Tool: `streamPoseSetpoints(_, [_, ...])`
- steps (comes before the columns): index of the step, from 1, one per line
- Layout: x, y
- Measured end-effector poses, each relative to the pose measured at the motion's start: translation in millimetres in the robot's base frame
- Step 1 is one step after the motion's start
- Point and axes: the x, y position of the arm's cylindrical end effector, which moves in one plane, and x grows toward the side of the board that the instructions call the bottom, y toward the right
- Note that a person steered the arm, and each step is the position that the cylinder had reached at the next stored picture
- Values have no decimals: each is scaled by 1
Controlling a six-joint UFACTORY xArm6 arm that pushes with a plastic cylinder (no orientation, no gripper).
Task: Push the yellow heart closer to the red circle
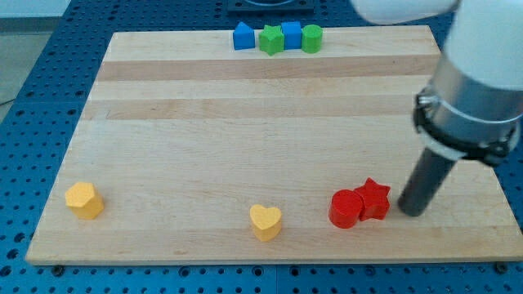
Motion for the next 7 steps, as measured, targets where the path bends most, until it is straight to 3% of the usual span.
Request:
streamPoseSetpoints(1, [-49, 3])
streamPoseSetpoints(2, [-78, -63])
streamPoseSetpoints(3, [-75, -177])
streamPoseSetpoints(4, [-38, -276])
streamPoseSetpoints(5, [34, -300])
streamPoseSetpoints(6, [62, -289])
streamPoseSetpoints(7, [62, -237])
